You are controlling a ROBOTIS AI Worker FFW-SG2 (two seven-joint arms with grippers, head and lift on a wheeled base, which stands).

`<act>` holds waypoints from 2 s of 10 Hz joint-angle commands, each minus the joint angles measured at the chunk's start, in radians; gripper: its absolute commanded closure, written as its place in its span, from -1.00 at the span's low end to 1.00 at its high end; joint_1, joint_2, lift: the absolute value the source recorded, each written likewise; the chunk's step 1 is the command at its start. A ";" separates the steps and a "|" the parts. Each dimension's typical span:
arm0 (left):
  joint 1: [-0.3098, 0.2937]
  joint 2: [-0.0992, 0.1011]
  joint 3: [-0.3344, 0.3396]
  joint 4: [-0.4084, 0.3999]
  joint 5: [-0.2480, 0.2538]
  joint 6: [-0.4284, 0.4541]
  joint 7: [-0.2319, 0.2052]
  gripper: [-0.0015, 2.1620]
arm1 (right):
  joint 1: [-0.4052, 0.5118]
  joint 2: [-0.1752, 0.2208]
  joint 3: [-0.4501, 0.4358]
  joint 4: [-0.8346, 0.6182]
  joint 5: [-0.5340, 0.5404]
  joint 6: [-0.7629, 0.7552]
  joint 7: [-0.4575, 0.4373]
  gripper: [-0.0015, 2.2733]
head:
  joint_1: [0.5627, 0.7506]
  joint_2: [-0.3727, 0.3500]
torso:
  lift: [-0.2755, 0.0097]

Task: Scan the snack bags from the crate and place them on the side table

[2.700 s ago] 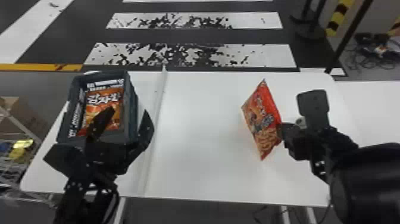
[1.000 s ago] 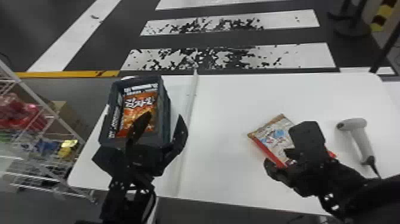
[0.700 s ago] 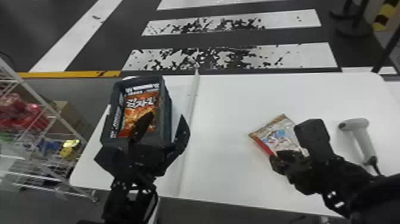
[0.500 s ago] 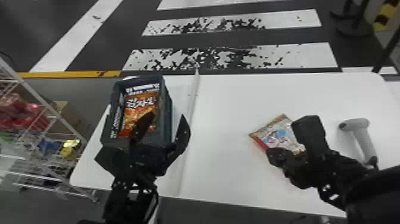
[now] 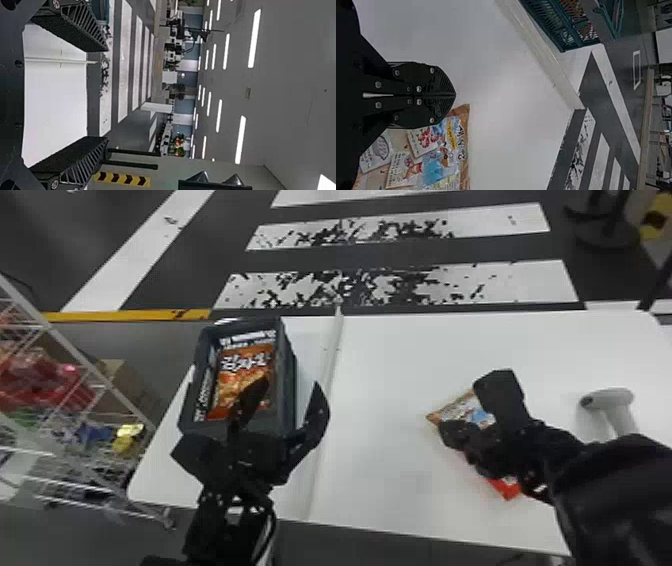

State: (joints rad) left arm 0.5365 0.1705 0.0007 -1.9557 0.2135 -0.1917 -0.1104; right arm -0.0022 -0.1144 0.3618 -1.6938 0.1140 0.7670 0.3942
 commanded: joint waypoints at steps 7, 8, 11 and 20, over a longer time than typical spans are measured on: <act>-0.006 0.000 -0.001 0.003 0.000 0.004 0.000 -0.92 | -0.191 0.044 0.046 0.365 0.095 -0.148 -0.014 0.99 | 0.41 0.64 | 0.58; -0.006 0.000 -0.001 0.006 0.000 0.004 0.000 -0.92 | -0.196 0.042 0.045 0.371 0.104 -0.148 -0.015 0.99 | 0.41 0.62 | 0.58; -0.006 0.000 -0.002 0.006 0.000 0.004 0.000 -0.92 | -0.196 0.041 0.031 0.373 0.118 -0.148 -0.014 0.99 | 0.41 0.58 | 0.58; -0.003 0.000 -0.002 0.003 0.000 0.001 0.000 -0.92 | -0.096 0.041 -0.021 0.167 0.125 -0.096 -0.020 0.89 | 0.41 0.55 | 0.58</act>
State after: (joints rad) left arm 0.5338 0.1702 -0.0015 -1.9528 0.2130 -0.1906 -0.1104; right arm -0.1221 -0.0740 0.3540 -1.4750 0.2462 0.6578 0.3743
